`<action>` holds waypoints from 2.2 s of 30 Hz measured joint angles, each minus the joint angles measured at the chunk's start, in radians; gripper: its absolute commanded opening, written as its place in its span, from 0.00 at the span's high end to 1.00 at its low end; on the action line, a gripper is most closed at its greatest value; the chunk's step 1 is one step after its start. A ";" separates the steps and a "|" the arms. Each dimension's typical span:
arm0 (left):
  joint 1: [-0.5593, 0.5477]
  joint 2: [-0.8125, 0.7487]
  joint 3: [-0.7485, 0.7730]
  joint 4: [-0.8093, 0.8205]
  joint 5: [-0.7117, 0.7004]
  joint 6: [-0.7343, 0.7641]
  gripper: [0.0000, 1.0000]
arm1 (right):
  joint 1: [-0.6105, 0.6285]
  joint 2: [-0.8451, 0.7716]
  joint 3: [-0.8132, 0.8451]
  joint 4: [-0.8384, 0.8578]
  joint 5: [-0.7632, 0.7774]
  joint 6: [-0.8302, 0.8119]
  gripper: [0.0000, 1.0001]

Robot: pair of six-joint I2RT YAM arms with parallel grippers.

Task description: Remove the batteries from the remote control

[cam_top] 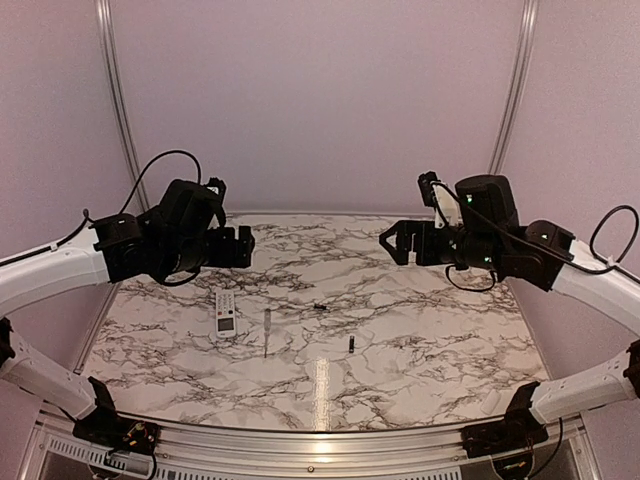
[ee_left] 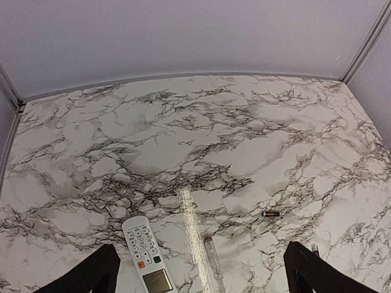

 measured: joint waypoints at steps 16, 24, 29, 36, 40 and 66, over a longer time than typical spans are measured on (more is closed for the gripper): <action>0.328 -0.243 -0.261 0.201 -0.106 0.293 0.01 | 0.000 -0.114 -0.211 0.221 0.447 -0.206 0.02; 0.557 -0.198 -0.355 0.350 -0.043 0.351 0.01 | -0.069 -0.075 -0.338 0.438 0.529 -0.458 0.01; 0.677 -0.115 -0.395 0.455 0.023 0.371 0.01 | -0.188 -0.045 -0.397 0.536 0.453 -0.533 0.02; 0.729 -0.034 -0.497 0.659 0.124 0.423 0.01 | -0.429 -0.114 -0.666 0.810 0.231 -0.572 0.02; 0.771 0.003 -0.553 0.800 0.181 0.431 0.01 | -0.501 -0.092 -0.764 0.961 0.204 -0.585 0.01; 0.832 0.150 -0.848 1.522 0.253 0.489 0.01 | -0.784 0.375 -0.897 1.705 -0.068 -0.553 0.02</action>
